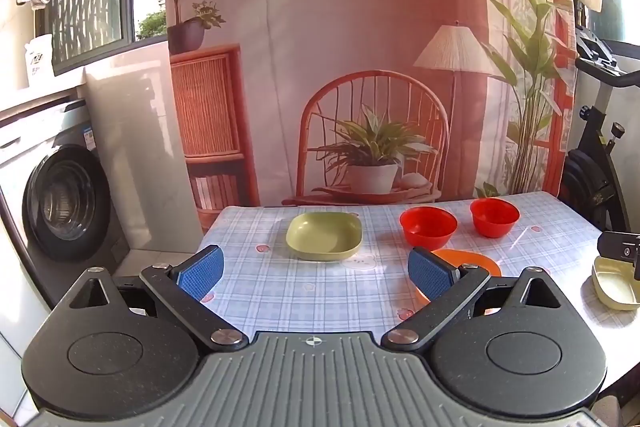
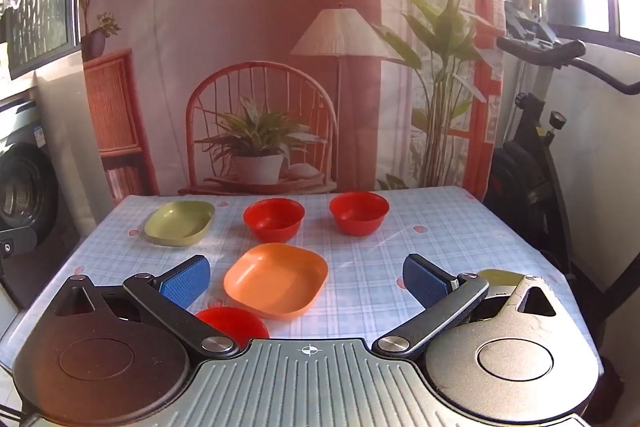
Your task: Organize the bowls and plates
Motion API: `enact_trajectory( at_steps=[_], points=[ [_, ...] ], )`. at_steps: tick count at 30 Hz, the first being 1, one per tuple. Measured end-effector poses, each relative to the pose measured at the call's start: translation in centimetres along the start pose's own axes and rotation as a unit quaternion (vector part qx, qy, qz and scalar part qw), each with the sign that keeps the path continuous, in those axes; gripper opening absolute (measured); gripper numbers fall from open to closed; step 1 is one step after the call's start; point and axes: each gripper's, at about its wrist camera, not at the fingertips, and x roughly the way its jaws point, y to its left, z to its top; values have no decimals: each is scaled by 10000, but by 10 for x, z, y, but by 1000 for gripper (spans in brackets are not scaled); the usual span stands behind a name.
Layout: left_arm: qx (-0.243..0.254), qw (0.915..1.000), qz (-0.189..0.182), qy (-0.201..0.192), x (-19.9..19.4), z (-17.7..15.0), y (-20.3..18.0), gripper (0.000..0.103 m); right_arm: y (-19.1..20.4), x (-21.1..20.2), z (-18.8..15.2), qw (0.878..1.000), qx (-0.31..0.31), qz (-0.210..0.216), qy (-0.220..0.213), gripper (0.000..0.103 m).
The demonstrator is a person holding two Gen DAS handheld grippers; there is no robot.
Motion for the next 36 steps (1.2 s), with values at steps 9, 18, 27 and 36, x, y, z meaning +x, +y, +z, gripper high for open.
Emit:
enact_trajectory(
  at_steps=[9,18,27,36],
  points=[
    [14,9995,90,-306,21,33,3,99,-11,35,45,9987,-176,155,-449,102],
    [97,9993,-265,-241,66,52,1,99,-32,80,62,9991,-52,194,-369,100],
    [258,9962,-639,535,116,22,-20,96,-34,118,35,9993,104,354,78,95],
    [252,9793,-1101,1677,163,-50,-39,86,-10,150,-40,9913,187,759,1055,80]
  ],
)
